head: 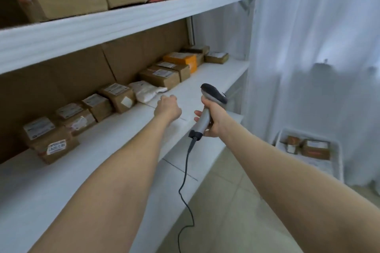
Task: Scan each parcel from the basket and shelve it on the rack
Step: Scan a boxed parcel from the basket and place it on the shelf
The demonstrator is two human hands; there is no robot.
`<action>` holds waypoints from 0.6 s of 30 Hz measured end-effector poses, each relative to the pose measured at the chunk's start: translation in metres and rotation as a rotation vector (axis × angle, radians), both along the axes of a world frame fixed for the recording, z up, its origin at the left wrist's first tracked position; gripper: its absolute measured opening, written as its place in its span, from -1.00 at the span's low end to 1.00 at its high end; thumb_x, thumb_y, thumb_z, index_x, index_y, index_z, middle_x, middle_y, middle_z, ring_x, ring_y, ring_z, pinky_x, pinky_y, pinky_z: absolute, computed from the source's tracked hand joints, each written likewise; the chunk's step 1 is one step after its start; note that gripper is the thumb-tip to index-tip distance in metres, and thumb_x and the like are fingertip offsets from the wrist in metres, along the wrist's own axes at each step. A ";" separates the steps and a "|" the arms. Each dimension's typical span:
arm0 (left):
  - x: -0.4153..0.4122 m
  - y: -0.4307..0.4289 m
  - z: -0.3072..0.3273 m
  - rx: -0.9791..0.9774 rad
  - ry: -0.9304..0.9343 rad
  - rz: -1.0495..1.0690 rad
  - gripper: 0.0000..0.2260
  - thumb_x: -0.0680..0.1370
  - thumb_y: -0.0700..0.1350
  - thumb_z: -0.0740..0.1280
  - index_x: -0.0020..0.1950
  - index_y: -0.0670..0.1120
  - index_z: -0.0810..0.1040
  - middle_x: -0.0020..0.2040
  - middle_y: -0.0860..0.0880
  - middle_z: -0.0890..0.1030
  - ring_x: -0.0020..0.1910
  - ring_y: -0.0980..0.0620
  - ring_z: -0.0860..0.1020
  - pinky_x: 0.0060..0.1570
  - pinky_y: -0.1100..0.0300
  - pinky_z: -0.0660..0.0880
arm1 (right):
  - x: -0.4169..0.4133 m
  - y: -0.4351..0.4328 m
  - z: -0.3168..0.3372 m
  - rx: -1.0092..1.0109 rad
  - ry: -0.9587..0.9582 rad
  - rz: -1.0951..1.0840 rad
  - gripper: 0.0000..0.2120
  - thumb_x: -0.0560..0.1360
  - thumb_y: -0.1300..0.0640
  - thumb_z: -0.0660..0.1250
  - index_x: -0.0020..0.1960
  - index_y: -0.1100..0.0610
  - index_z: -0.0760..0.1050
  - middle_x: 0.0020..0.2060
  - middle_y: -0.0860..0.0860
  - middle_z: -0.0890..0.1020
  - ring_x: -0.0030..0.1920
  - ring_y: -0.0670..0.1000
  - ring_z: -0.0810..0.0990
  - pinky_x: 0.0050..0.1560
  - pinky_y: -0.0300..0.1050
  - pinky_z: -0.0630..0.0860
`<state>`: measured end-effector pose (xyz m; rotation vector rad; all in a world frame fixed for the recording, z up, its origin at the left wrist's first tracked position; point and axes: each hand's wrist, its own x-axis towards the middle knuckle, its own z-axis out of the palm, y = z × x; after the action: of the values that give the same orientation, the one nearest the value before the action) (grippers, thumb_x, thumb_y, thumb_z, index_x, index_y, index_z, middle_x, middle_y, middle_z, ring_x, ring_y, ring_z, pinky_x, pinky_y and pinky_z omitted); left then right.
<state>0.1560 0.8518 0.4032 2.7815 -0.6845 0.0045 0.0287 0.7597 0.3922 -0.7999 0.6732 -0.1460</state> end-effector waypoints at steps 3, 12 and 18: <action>-0.058 -0.065 -0.003 0.014 0.004 -0.088 -0.60 0.56 -0.13 0.28 0.40 -0.06 0.37 0.34 -0.17 0.35 0.24 -0.17 0.44 0.15 0.02 0.46 | -0.064 -0.052 -0.010 0.091 -0.022 -0.126 -0.66 0.44 -0.14 0.46 -0.02 0.10 0.50 -0.17 0.00 0.63 -0.15 0.02 0.61 -0.17 0.15 0.53; -0.195 -0.226 -0.025 0.055 0.049 -0.386 -0.61 0.57 -0.13 0.20 0.40 -0.10 0.36 0.39 -0.19 0.30 0.29 -0.21 0.40 0.25 -0.03 0.42 | -0.210 -0.176 -0.035 0.249 -0.114 -0.419 -0.74 0.50 -0.04 0.43 -0.06 0.14 0.50 -0.17 0.02 0.56 -0.14 0.00 0.57 -0.05 0.13 0.48; -0.245 -0.324 -0.061 0.077 0.101 -0.493 -0.60 0.56 -0.20 0.19 0.41 -0.11 0.37 0.41 -0.18 0.29 0.32 -0.18 0.39 0.25 -0.01 0.41 | -0.270 -0.260 -0.066 0.265 -0.088 -0.557 -0.78 0.50 0.00 0.43 -0.04 0.13 0.49 -0.16 0.04 0.58 -0.09 0.03 0.58 0.12 0.24 0.45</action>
<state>-0.0889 0.5277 0.3421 2.5824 -1.3436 -0.2619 -0.2411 0.4993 0.3261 -0.3342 0.7996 -0.5819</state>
